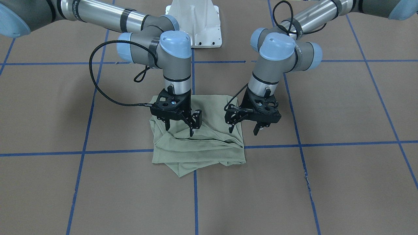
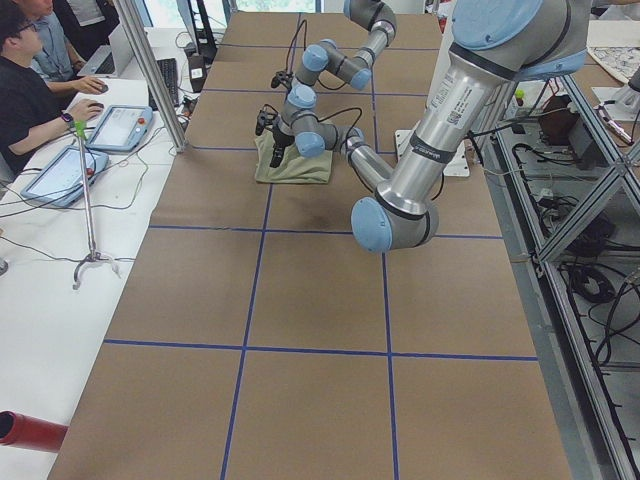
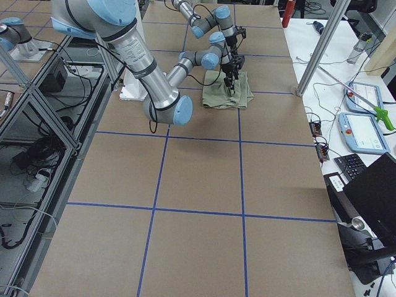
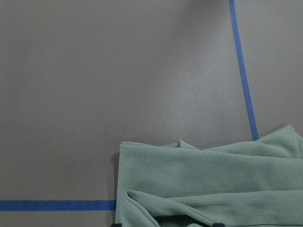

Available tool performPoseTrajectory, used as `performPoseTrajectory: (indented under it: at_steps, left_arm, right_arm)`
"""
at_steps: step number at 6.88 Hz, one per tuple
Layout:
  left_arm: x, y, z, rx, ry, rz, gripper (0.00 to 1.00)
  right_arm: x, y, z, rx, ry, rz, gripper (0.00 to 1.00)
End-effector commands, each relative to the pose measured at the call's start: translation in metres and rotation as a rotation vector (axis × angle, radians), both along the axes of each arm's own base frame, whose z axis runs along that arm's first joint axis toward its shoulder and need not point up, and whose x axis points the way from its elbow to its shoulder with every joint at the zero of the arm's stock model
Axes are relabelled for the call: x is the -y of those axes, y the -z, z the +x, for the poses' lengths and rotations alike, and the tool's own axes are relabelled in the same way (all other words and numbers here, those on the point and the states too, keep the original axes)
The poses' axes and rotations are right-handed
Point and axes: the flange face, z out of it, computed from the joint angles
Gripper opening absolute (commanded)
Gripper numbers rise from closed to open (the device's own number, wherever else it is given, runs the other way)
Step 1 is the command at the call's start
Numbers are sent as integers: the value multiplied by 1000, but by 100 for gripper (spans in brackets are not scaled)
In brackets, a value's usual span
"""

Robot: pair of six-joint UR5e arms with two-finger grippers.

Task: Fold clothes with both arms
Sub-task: 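Lay the folded edge down on the far half with both grippers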

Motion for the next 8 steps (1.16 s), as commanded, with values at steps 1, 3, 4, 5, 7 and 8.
performPoseTrajectory:
  at_steps: [1,3,4,5,7,8]
  left_arm:
    - [2,-3,-7,4,-10,8,100]
    - [1,-5,-6,5,-11,7,100]
    - [1,-7,-7,8,-10,5,100]
    - [1,-8,-7,9,-10,4,100]
    - [0,-8,-6,8,-11,3,100]
    - [0,-10,-6,11,-11,1,100]
  right_arm:
    - [-10,-16,-22,-75,83,45,100]
    - [-5,-38,-35,-133,69,51,99]
    - [-4,-41,-36,-138,66,47,69]
    - [-4,-39,-36,-132,59,43,35]
    - [-5,-34,-37,-108,30,22,0]
    - [5,-30,-30,-101,15,25,0]
